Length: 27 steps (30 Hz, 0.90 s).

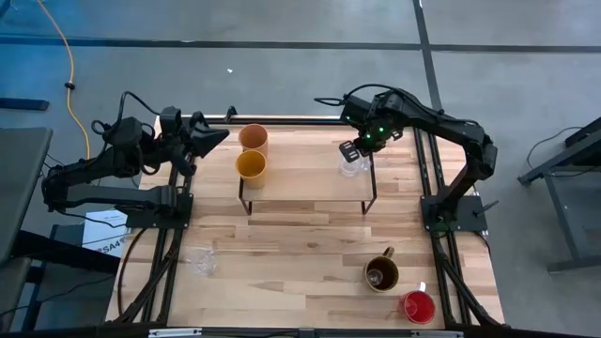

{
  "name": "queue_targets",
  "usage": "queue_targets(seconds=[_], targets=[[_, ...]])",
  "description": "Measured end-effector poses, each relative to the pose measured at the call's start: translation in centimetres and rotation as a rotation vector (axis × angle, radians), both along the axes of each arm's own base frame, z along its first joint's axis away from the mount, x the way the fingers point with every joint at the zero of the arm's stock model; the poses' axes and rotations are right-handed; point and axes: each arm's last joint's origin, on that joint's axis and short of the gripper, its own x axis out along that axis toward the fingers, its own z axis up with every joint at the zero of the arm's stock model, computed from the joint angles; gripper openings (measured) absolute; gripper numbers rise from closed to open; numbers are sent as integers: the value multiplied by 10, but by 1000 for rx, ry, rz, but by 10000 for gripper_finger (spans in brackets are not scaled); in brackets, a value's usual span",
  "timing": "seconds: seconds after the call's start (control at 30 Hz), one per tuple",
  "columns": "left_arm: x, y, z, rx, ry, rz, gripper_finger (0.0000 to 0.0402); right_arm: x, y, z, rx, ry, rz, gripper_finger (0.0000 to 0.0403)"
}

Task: Stack small to large cups/mugs on shelf
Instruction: Put the top transparent mug on the shelf

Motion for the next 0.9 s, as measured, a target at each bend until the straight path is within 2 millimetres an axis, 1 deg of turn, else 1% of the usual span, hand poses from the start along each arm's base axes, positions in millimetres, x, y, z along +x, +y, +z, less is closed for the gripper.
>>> queue_targets(seconds=[0.17,0.33,0.47,0.53,0.6,0.67,0.73,0.8,0.83,0.87,0.9], targets=[[0,0,0,4,1,-17,3,1,-1,0,-36,3,-9,76],[0,0,0,4,1,-17,3,2,-4,3,-124,6,4,115],[0,0,0,4,1,-16,3,-6,-4,25,-217,16,34,135],[0,0,0,4,1,-16,3,-9,-3,40,-274,-26,61,137],[0,0,0,4,1,-16,3,-18,1,53,-302,-59,78,133],[0,0,0,4,1,-16,3,-27,4,59,-325,-73,106,115],[0,0,0,5,1,-16,3,-35,6,53,-312,-42,118,81],[0,0,0,4,1,-10,3,-45,9,46,-295,-31,119,31],[0,0,0,4,1,-3,3,-52,11,42,-268,-22,121,16],[0,0,0,3,1,1,3,-59,13,35,-237,-7,124,11],[0,0,0,2,1,3,3,-64,15,29,-219,10,122,14]])
